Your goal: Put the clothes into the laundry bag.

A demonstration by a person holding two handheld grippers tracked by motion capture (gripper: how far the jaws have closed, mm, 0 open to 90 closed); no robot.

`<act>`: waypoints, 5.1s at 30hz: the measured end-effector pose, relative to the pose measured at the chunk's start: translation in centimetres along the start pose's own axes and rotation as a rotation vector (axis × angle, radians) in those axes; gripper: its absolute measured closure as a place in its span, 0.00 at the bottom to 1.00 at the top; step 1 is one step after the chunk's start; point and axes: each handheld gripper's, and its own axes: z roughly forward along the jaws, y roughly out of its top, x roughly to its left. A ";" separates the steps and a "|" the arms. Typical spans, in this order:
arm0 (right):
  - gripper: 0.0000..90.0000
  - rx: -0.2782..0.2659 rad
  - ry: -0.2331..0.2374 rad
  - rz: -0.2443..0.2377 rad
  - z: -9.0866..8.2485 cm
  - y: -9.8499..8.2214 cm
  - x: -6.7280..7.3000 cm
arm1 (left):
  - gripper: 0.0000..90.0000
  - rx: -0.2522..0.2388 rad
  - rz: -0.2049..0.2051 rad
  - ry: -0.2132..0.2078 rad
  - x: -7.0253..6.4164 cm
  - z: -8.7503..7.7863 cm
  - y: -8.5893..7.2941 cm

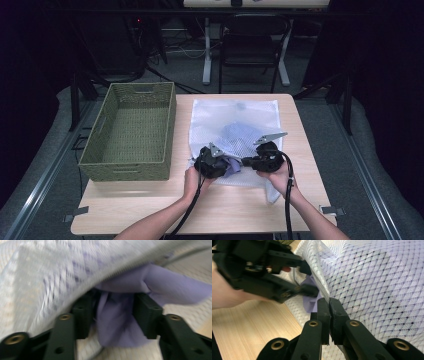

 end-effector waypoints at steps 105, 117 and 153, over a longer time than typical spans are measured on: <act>0.97 -0.060 0.014 0.062 -1.3 0.6 -0.9 | 0.96 -0.106 -0.025 0.151 1.2 2.7 2.8; 0.97 -0.051 0.012 0.070 -1.2 0.4 -1.2 | 0.96 -0.053 0.009 0.217 2.2 3.4 1.6; 0.97 -0.016 0.015 0.061 -0.7 0.1 -1.1 | 0.91 -0.013 -0.001 0.074 2.3 1.3 -0.8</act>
